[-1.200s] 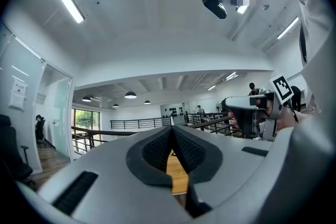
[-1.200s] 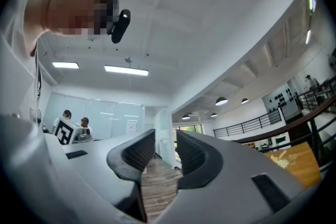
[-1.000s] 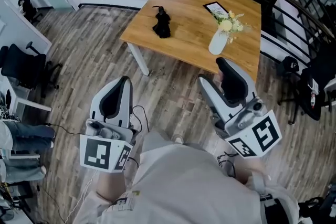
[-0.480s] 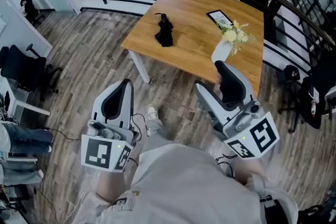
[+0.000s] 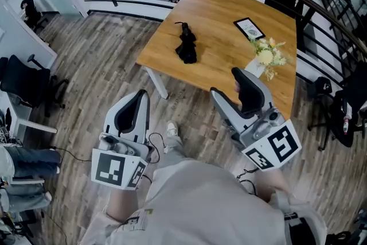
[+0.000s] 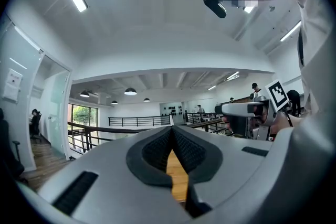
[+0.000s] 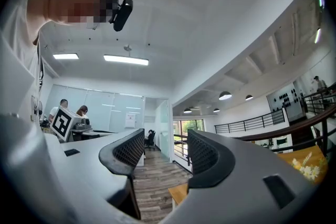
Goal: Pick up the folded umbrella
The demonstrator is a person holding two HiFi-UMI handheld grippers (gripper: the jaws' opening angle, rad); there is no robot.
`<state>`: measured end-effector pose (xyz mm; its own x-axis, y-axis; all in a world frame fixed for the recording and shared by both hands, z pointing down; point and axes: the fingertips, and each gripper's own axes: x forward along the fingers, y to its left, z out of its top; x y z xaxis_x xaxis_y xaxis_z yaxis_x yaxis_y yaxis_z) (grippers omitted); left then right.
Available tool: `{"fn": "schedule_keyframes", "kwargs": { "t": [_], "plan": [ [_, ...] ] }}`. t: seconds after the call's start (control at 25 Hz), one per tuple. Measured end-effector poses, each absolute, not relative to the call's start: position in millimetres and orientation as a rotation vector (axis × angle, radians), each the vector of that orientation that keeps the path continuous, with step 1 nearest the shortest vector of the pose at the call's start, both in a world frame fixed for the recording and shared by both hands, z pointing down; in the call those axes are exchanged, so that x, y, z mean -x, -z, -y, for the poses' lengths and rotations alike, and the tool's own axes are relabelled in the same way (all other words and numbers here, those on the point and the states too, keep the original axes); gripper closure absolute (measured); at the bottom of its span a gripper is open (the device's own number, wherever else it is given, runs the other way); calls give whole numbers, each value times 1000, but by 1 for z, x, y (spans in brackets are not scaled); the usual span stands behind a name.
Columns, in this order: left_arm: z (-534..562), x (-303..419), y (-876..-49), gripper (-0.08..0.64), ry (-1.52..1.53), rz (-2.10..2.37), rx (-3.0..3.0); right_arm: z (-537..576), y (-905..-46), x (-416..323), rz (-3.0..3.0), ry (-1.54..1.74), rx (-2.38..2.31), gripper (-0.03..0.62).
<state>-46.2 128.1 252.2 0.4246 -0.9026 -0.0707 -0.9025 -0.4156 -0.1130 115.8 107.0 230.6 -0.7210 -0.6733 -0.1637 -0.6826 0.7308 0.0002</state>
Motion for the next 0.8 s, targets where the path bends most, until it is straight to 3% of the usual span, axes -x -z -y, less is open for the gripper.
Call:
{"fn": "schedule_keyframes", "kwargs": {
  "t": [0.8],
  "plan": [
    [152, 196, -287, 543, 90, -1569, 2722, 172, -271, 37, -2868, 47, 1324, 318]
  ]
}}
